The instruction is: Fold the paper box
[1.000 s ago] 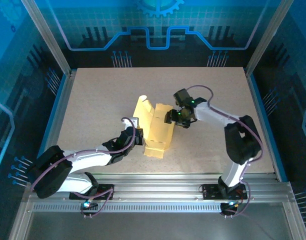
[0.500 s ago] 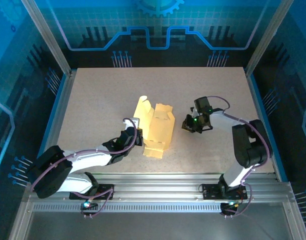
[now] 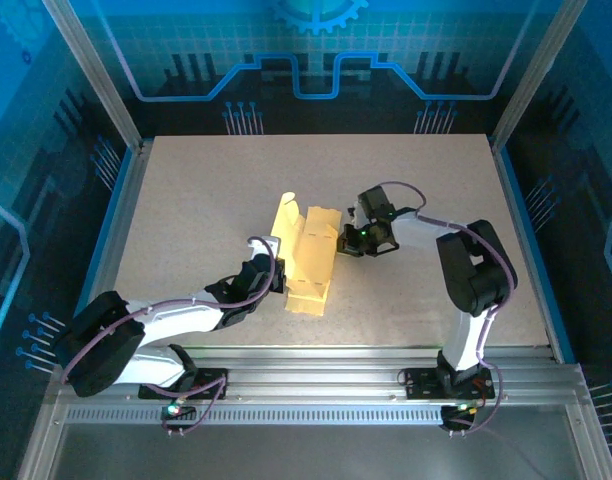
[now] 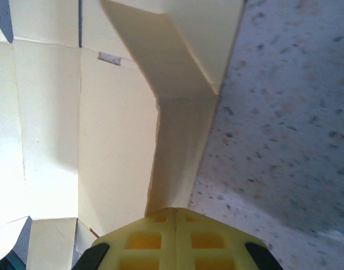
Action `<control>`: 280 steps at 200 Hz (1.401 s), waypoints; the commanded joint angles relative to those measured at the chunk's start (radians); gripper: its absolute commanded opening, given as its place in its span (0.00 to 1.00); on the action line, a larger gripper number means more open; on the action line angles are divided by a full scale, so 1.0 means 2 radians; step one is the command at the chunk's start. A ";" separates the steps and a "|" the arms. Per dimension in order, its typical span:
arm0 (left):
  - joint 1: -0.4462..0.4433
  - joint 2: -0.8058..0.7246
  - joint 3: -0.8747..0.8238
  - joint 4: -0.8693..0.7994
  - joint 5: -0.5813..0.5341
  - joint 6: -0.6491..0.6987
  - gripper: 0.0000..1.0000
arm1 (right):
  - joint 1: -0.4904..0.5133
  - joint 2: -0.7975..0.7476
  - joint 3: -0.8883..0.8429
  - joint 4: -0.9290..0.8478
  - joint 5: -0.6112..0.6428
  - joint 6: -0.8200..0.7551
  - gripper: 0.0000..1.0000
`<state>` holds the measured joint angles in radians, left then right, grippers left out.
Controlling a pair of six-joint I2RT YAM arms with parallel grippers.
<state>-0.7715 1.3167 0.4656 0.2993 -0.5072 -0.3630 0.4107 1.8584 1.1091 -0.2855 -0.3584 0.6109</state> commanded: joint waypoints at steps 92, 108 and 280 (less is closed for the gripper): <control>-0.004 0.007 0.025 -0.023 0.016 0.021 0.12 | 0.005 0.051 0.084 -0.048 0.076 -0.095 0.32; -0.004 0.008 0.024 -0.024 0.014 0.022 0.11 | 0.005 0.060 0.098 -0.057 0.075 -0.101 0.30; 0.089 0.062 0.100 -0.056 0.193 0.212 0.03 | -0.048 -0.053 -0.005 -0.024 0.050 -0.182 0.33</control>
<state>-0.5991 1.4181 0.6346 0.2291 -0.1768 -0.0071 0.3237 1.7927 1.1179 -0.3637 -0.2237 0.3115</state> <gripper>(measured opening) 0.054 0.316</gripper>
